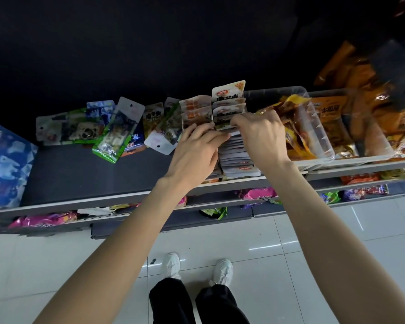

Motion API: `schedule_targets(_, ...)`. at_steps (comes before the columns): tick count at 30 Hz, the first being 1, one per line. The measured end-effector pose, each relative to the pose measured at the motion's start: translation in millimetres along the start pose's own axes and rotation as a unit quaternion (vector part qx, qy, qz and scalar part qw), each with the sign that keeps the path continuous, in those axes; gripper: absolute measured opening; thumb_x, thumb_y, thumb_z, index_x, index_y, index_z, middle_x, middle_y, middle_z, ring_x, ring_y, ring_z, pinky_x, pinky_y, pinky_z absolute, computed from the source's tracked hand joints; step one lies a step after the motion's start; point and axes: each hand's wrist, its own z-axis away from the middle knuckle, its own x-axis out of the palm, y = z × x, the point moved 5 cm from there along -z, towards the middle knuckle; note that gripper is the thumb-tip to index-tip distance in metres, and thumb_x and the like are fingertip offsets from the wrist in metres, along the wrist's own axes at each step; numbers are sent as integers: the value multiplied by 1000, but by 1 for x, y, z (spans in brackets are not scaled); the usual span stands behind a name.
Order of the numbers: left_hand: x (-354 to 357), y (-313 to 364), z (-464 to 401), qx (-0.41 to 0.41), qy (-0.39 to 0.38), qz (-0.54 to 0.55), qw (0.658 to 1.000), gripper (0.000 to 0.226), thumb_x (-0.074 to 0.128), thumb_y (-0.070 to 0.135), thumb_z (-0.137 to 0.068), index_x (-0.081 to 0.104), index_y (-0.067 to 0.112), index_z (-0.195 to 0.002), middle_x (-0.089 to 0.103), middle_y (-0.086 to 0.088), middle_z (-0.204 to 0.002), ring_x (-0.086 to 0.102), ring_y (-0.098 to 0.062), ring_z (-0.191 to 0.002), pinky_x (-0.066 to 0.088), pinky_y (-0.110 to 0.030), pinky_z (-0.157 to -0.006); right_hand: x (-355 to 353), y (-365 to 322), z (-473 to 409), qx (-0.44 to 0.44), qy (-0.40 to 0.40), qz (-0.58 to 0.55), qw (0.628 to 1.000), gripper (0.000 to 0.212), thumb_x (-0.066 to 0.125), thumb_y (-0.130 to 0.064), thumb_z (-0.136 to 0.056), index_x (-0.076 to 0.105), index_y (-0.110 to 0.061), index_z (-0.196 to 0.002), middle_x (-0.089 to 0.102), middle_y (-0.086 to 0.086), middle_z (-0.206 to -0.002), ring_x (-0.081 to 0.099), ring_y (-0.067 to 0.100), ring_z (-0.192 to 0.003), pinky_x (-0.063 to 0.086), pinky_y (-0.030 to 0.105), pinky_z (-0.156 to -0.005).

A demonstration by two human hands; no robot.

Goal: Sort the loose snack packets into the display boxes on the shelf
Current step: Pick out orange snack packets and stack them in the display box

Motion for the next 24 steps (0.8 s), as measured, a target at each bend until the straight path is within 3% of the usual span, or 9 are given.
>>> schedule_targets(5, -2, -5, 2, 10, 15, 0, 1000, 42, 37, 19, -87, 64, 15, -119, 66, 2, -118, 52, -24, -117, 36, -42, -102, 3, 6, 4, 7, 38, -38, 999, 18, 67, -2, -78, 74, -17, -87, 71, -1, -83, 65, 22, -73, 43, 31, -72)
schedule_targets(10, -2, -7, 5, 20, 25, 20, 999, 42, 37, 20, -87, 64, 17, -118, 66, 3, -117, 49, -23, -122, 32, -44, -107, 18, 3, -2, 35, -16, 20, 999, 16, 68, -3, -75, 74, -17, -80, 71, 0, -74, 65, 23, -67, 41, 32, -75)
schedule_targets(13, -16, -9, 13, 19, 93, 78, 992, 34, 45, 14, -89, 66, 16, -115, 65, 3, -118, 48, -22, -122, 34, -41, -106, 12, 0, -4, 49, -13, 15, 999, 17, 63, -3, -79, 74, -15, -86, 72, 4, -81, 66, 26, -76, 45, 33, -76)
schedule_targets(17, -47, -43, 57, -118, 264, 191, 938, 20, 55, 6, -87, 66, 8, -103, 66, 3, -101, 57, -17, -101, 46, -37, -90, -31, -38, 12, 60, 82, -142, 985, 27, 50, -3, -88, 71, -10, -104, 71, 6, -97, 64, 24, -86, 46, 34, -75)
schedule_targets(19, -48, -74, 83, -225, 296, 257, 892, 17, 56, 4, -87, 61, 8, -103, 62, 6, -98, 58, -14, -94, 49, -36, -84, -33, -79, 17, 34, 62, -226, 972, 28, 48, -1, -87, 69, -8, -105, 71, 6, -96, 64, 23, -83, 49, 33, -72)
schedule_targets(21, -37, -111, 103, -320, 283, 307, 850, 21, 59, 3, -87, 57, 8, -107, 60, 5, -97, 58, -8, -89, 50, -32, -84, -12, -121, 19, 9, 3, -272, 962, 30, 52, 5, -81, 70, -6, -102, 69, 8, -101, 64, 25, -84, 54, 33, -67)
schedule_targets(22, -30, -128, 108, -349, 255, 309, 847, 25, 60, 4, -87, 55, 7, -111, 59, 4, -99, 57, -6, -89, 50, -31, -85, 4, -140, 18, 7, -32, -278, 960, 31, 55, 9, -76, 70, -4, -100, 68, 10, -107, 64, 28, -88, 57, 35, -64)
schedule_targets(24, -10, -157, 110, -362, 161, 267, 879, 36, 62, 11, -87, 51, 8, -121, 58, -1, -110, 56, -9, -98, 48, -35, -89, 40, -166, 14, 33, -113, -260, 959, 30, 61, 13, -71, 69, 0, -96, 61, 15, -121, 62, 33, -100, 59, 39, -64)
